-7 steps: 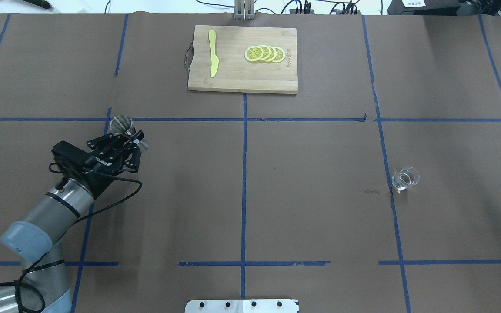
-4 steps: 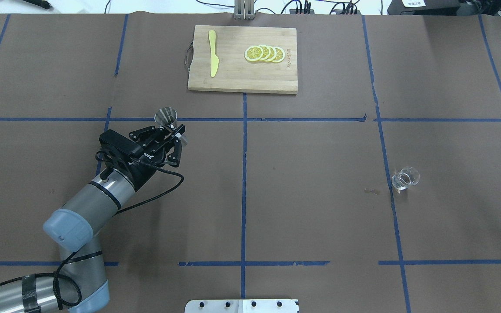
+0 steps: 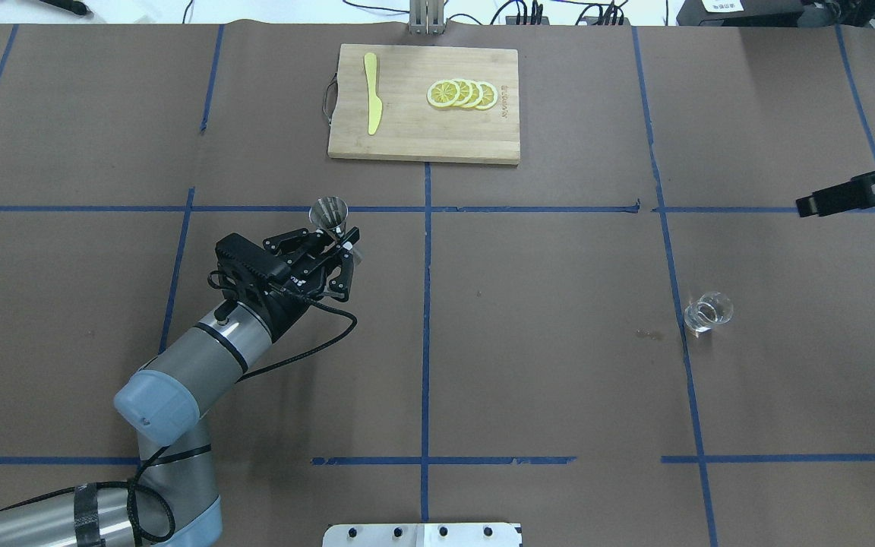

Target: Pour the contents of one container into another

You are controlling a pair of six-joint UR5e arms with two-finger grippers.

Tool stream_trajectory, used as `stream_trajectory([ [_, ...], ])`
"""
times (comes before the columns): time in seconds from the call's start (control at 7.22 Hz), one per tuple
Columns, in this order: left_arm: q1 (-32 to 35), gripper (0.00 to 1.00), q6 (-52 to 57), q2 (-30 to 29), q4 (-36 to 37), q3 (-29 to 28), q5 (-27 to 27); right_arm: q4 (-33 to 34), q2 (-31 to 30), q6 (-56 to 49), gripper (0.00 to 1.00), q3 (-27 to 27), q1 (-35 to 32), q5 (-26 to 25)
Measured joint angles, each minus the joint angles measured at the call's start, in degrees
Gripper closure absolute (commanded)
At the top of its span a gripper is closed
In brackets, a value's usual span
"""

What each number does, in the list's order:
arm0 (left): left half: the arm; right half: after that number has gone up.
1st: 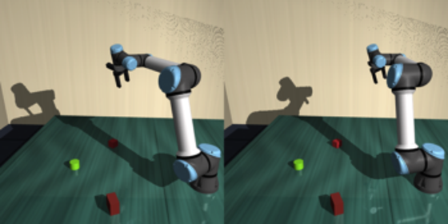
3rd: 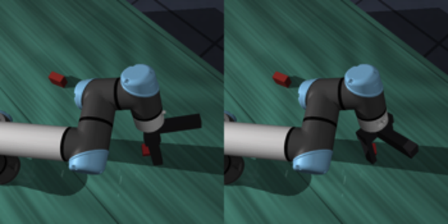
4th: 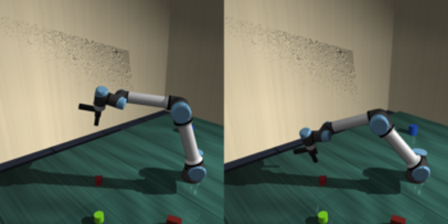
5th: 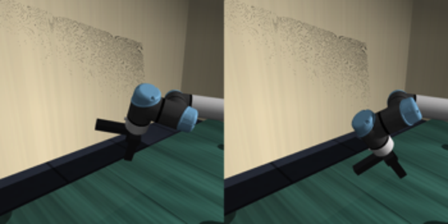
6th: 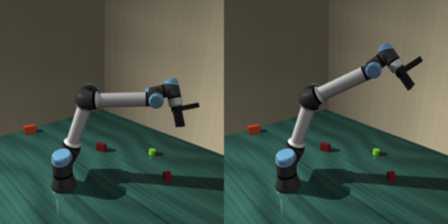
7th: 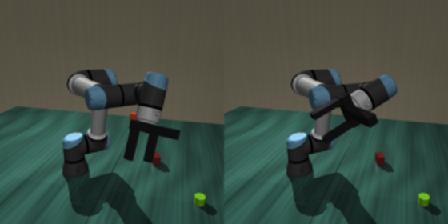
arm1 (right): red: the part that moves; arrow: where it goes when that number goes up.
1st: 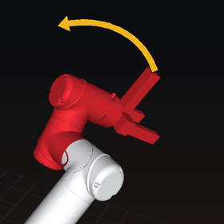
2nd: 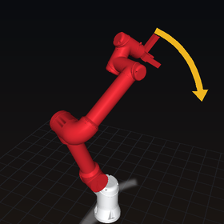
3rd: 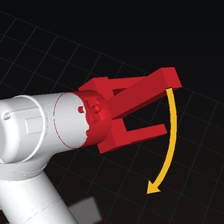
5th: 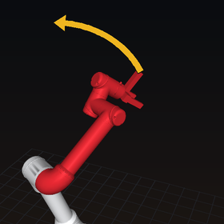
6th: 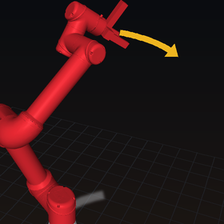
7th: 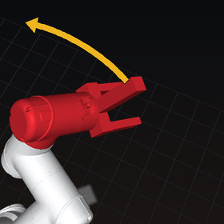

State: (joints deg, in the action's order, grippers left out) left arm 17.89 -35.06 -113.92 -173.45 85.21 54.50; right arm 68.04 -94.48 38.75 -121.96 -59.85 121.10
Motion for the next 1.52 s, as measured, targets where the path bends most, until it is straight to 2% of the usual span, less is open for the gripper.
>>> stream_trajectory([
  [0.14, -0.02, 1.0, 0.0, -0.13, 0.03, -0.13, 0.0, -6.33, -1.89, 8.96, 0.0, -0.08, 7.05, -9.01],
  [0.42, -0.05, 1.0, -0.06, -0.59, 0.41, -0.26, -0.01, -14.04, -6.05, 21.87, 0.0, -0.24, 19.69, -28.4],
  [0.55, -0.05, 1.0, -0.2, -0.82, 0.92, -0.29, -0.01, -16.25, -8.05, 26.87, 0.01, -0.27, 27.01, -40.55],
  [0.83, -0.05, 1.0, -0.27, -1.0, 1.37, -0.31, -0.01, -17.65, -12.0, 37.48, 0.01, 0.18, 45.04, -69.36],
  [0.97, -0.05, 1.0, -0.32, -1.02, 1.42, -0.31, -0.01, -17.82, -13.43, 42.09, 0.01, 2.04, 52.69, -81.63],
  [1.11, -0.05, 1.0, -0.46, -1.03, 1.51, -0.31, -0.03, -17.9, -13.98, 45.16, 0.01, 5.16, 58.1, -90.97],
  [1.25, -0.04, 1.0, -0.61, -1.12, 1.63, -0.31, -0.06, -17.92, -13.89, 47.22, 0.01, 8.28, 60.73, -95.89],
  [1.52, -0.03, 1.0, -0.7, -1.26, 1.71, -0.31, -0.09, -18.0, -11.05, 49.11, 0.01, 14.05, 62.06, -98.55],
])
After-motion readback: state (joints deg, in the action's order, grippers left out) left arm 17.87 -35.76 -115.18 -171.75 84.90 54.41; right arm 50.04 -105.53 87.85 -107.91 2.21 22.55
